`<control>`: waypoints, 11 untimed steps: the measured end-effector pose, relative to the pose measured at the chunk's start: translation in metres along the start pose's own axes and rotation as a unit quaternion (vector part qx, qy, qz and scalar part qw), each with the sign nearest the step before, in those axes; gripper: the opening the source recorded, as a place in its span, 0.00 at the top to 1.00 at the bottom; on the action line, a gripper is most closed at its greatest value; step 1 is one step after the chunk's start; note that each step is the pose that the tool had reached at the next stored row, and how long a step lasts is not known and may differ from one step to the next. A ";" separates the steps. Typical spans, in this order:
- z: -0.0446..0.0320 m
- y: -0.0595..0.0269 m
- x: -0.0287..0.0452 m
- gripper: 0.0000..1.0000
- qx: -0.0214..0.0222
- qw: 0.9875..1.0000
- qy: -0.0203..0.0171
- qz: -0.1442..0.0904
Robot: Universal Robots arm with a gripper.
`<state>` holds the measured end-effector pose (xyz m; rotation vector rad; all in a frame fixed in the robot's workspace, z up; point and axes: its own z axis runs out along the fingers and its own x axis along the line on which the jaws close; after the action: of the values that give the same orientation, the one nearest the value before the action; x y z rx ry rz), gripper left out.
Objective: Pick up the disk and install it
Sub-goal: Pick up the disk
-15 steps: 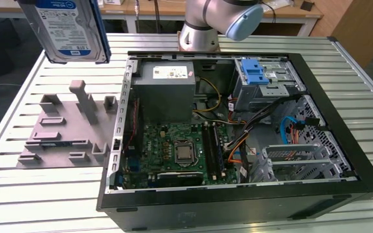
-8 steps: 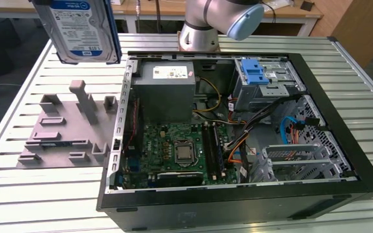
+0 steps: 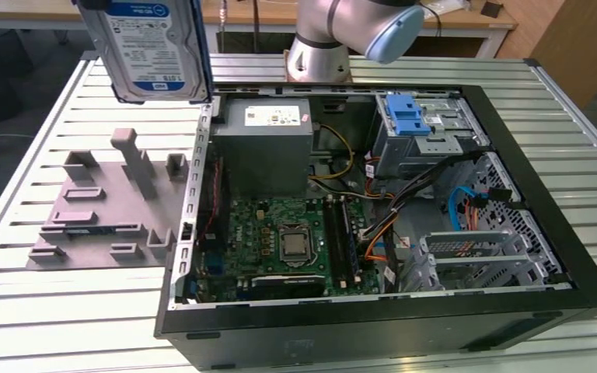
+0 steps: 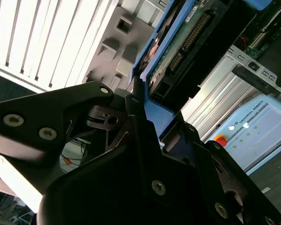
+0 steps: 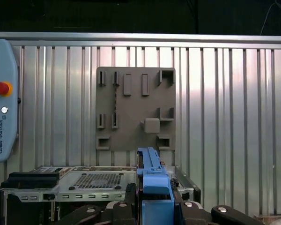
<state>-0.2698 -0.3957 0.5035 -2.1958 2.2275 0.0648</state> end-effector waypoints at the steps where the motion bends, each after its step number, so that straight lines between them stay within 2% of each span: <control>1: -0.0001 -0.0031 0.0002 0.64 0.000 1.000 0.000 0.000; 11: -0.0007 -0.0316 0.0017 0.64 0.000 1.000 0.000 0.000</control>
<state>-0.2383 -0.3979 0.5036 -2.1958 2.2279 0.0652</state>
